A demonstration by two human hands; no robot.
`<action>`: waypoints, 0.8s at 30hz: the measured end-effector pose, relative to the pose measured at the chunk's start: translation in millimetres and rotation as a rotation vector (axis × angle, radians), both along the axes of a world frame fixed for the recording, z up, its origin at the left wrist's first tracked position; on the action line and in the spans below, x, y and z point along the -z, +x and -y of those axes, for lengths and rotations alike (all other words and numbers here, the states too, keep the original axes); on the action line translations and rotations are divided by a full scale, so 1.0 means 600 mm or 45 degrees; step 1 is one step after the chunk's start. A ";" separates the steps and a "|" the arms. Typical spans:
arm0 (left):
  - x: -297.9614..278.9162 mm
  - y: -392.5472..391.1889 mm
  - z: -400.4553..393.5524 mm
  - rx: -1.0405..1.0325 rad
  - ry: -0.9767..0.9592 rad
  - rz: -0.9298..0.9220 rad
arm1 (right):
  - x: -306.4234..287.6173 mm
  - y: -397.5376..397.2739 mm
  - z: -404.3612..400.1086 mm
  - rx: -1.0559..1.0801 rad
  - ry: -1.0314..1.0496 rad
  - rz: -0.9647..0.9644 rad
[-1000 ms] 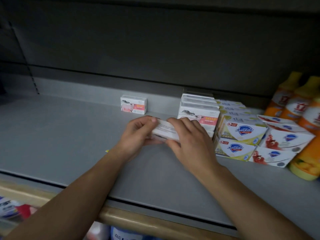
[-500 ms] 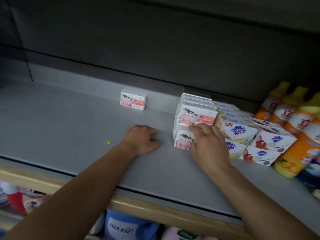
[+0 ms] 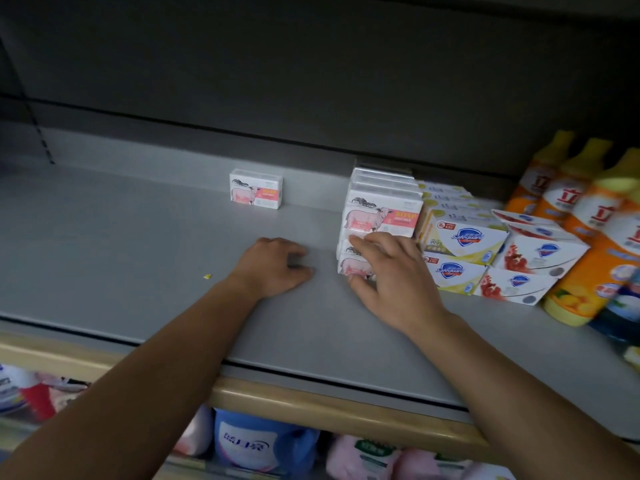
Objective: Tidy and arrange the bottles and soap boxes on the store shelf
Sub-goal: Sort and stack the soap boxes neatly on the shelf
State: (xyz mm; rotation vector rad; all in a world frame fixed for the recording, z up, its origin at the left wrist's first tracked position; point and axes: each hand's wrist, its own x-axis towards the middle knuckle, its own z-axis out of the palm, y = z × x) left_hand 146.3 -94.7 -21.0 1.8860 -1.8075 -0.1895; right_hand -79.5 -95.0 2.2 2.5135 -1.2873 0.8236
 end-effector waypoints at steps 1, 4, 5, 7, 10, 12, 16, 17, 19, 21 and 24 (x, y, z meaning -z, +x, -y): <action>0.000 0.000 -0.001 -0.007 -0.007 -0.016 | 0.001 0.001 0.001 0.002 -0.007 0.033; -0.004 0.004 0.000 -0.051 -0.056 -0.116 | 0.011 0.006 0.004 0.027 -0.053 0.089; -0.007 0.007 0.003 -0.087 -0.086 -0.135 | 0.014 0.007 0.005 0.040 -0.066 0.094; -0.015 0.017 0.017 -0.175 -0.151 -0.141 | 0.019 0.011 0.008 0.052 -0.092 0.113; -0.031 0.040 0.054 -0.272 -0.176 -0.131 | 0.023 0.015 0.014 0.048 -0.140 0.170; -0.043 0.055 0.085 -0.322 -0.158 -0.118 | 0.023 0.016 0.019 0.044 -0.168 0.214; -0.056 0.080 0.145 -0.418 -0.186 0.036 | 0.022 0.016 0.025 0.042 -0.146 0.255; -0.057 0.085 0.159 -0.429 -0.184 0.078 | 0.023 0.015 0.026 0.042 -0.135 0.258; -0.059 0.097 0.186 -0.445 -0.117 0.167 | 0.024 0.015 0.027 0.044 -0.114 0.263; -0.056 0.109 0.211 -0.451 -0.003 0.263 | 0.024 0.016 0.027 0.046 -0.101 0.288; -0.047 0.115 0.237 -0.461 0.054 0.278 | 0.025 0.017 0.028 0.054 -0.081 0.318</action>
